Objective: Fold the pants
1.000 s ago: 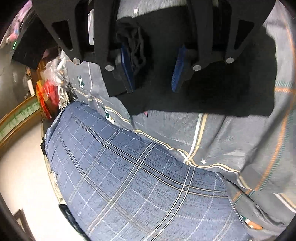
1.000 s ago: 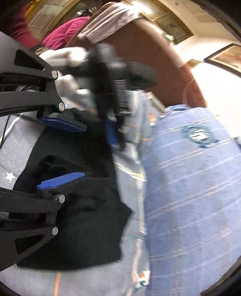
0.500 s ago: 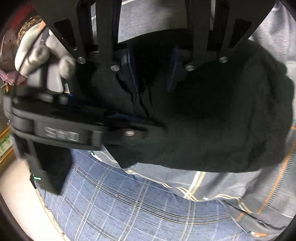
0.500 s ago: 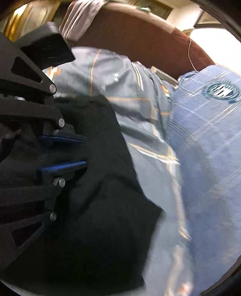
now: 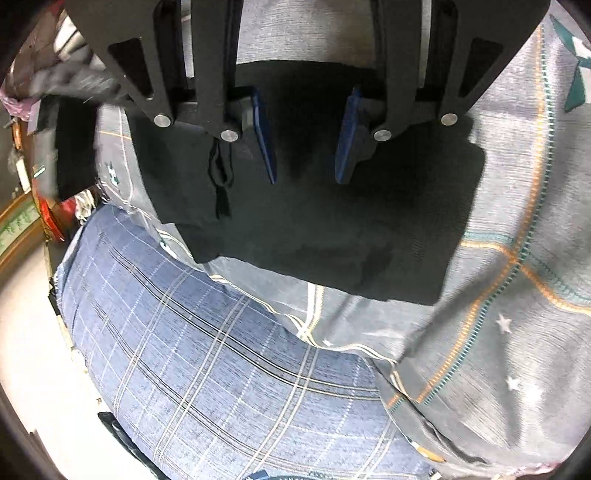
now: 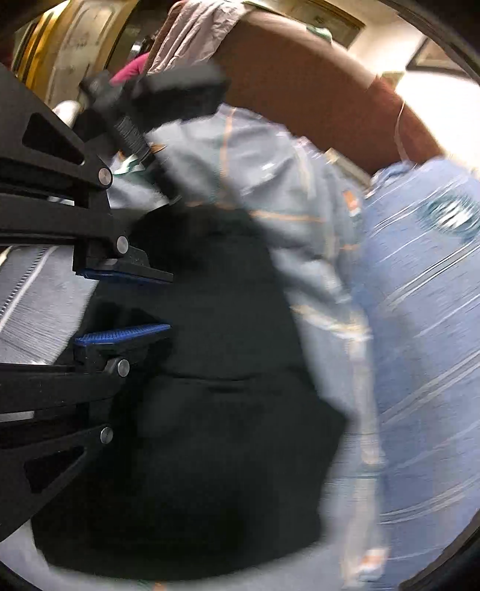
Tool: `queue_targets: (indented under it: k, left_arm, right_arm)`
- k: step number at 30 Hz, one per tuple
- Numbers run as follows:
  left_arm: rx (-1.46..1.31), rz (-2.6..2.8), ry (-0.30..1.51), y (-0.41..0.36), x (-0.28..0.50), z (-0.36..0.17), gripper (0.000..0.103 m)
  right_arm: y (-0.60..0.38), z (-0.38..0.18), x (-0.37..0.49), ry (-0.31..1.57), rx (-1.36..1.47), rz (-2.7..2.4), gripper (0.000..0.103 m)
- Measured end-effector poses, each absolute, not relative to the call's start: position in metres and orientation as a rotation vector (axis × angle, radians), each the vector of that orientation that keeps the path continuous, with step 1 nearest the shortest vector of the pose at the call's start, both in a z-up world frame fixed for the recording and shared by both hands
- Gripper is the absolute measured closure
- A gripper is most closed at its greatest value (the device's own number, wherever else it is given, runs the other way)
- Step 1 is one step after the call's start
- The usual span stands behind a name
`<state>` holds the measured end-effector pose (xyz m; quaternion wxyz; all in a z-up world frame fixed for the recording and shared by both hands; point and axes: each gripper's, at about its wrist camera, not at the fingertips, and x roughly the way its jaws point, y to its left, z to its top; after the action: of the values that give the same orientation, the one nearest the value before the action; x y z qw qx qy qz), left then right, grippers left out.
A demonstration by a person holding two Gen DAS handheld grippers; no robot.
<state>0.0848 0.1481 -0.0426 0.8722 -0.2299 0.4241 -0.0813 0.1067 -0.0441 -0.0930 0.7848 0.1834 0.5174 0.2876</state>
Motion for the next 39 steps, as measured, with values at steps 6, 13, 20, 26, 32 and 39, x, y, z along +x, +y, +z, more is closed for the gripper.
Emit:
queue_targets:
  k: [6, 13, 20, 26, 32, 39]
  left_arm:
    - [-0.443, -0.041, 0.797, 0.176, 0.068, -0.034, 0.064]
    - [-0.502, -0.008, 0.790, 0.202, 0.067, -0.037, 0.064]
    - [-0.492, -0.019, 0.783, 0.197, 0.065, -0.034, 0.064]
    - [-0.503, -0.012, 0.797, 0.199, 0.067, -0.038, 0.064]
    - [-0.500, -0.002, 0.804, 0.198, 0.068, -0.040, 0.064]
    - [-0.526, -0.003, 0.800, 0.205, 0.068, -0.039, 0.064]
  right_arm:
    - [-0.035, -0.080, 0.099, 1.071, 0.397, 0.689, 0.084]
    - [-0.011, -0.056, 0.080, 0.910, -0.059, 0.443, 0.056]
    - [-0.050, -0.061, 0.093, 0.919, 0.149, 0.438, 0.097]
    - [-0.059, -0.049, 0.071, 0.928, 0.183, 0.485, 0.097]
    - [-0.047, -0.079, 0.067, 0.998, 0.129, 0.473, 0.095]
    - [-0.030, -0.034, 0.059, 0.877, -0.073, 0.374, 0.035]
